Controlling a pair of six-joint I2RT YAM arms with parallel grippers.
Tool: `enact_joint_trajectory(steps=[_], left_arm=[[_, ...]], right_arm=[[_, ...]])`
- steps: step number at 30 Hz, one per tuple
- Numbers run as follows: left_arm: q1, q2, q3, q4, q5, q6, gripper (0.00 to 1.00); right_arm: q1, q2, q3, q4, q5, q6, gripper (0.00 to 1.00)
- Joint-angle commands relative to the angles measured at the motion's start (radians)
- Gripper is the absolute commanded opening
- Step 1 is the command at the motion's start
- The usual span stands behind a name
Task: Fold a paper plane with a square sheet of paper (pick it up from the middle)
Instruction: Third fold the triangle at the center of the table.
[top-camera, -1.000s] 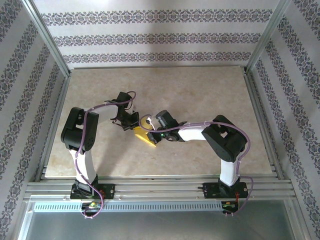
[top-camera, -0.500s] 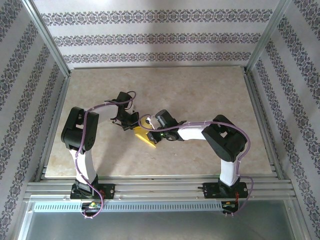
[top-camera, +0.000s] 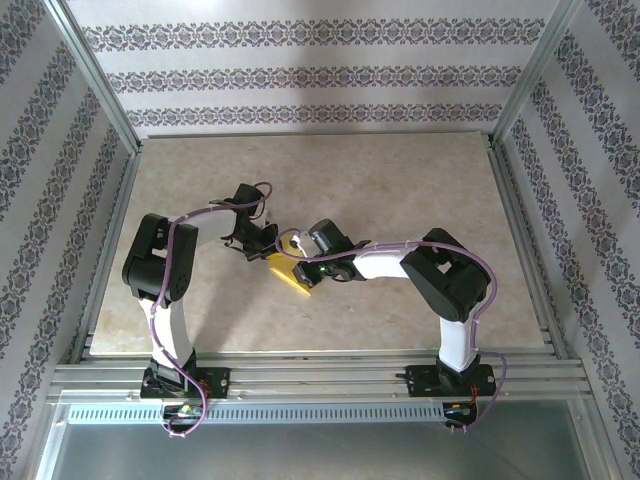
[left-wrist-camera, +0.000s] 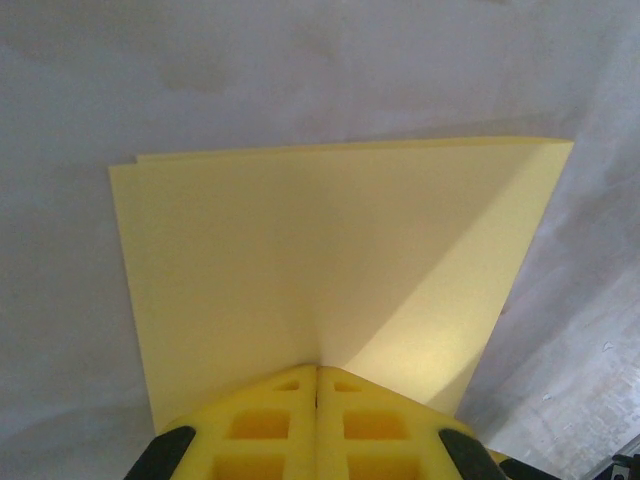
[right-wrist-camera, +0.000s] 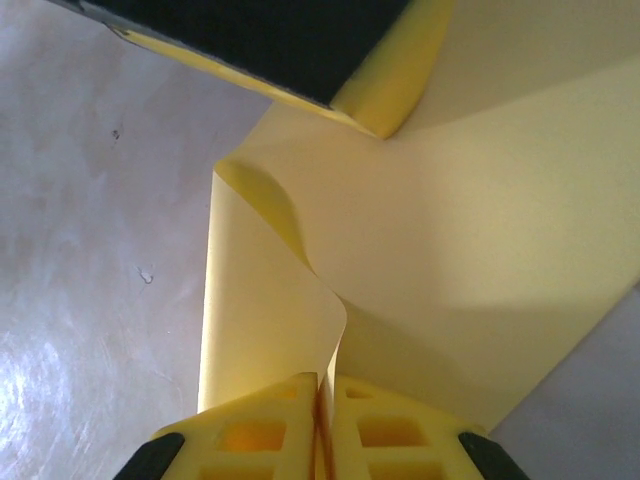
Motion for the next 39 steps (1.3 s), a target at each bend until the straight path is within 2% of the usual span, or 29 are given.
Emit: enact_joint_trajectory(steps=[1, 18, 30, 39], left_arm=[[-0.002, 0.043, -0.011, -0.033, -0.003, 0.019, 0.03], [-0.002, 0.034, -0.011, -0.021, 0.002, 0.004, 0.03], [0.000, 0.038, -0.010, -0.026, -0.010, 0.007, 0.03], [0.000, 0.038, -0.011, -0.028, -0.007, 0.008, 0.03]], right_arm=[[-0.005, 0.020, 0.019, -0.017, -0.033, -0.026, 0.12], [-0.005, 0.018, 0.013, -0.037, 0.006, -0.029, 0.12], [-0.009, -0.058, 0.001, -0.036, -0.007, -0.026, 0.11], [-0.009, -0.035, -0.002, -0.037, -0.001, -0.023, 0.11]])
